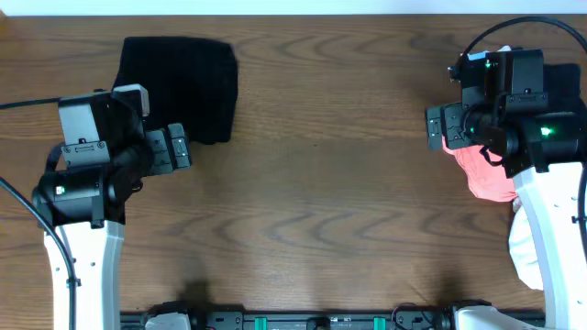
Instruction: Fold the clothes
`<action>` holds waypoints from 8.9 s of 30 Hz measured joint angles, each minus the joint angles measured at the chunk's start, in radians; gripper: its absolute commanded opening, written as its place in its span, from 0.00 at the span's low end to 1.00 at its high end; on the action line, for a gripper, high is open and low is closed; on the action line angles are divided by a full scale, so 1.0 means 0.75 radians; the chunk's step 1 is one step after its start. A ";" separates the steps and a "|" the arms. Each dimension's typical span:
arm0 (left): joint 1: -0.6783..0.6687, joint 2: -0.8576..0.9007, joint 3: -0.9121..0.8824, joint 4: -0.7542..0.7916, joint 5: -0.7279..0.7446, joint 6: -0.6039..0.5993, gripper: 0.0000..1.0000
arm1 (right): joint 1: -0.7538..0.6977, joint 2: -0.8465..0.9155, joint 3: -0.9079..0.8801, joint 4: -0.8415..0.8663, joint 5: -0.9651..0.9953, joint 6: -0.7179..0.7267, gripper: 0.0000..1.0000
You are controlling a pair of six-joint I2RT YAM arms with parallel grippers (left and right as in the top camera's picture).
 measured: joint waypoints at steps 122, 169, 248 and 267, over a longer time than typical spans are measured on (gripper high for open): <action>-0.006 -0.837 -0.690 0.805 0.131 0.009 0.98 | -0.059 -1.815 -1.917 1.316 -0.223 0.010 0.99; -0.133 -1.531 -1.663 1.231 0.035 0.051 0.98 | -0.059 -1.815 -1.917 1.316 -0.222 0.010 0.99; -0.133 -1.531 -1.663 1.231 0.035 0.051 0.98 | -0.059 -1.815 -1.917 1.316 -0.222 0.010 0.99; -0.133 -1.531 -1.663 1.231 0.035 0.051 0.98 | -0.059 -1.815 -1.917 1.316 -0.222 0.010 0.99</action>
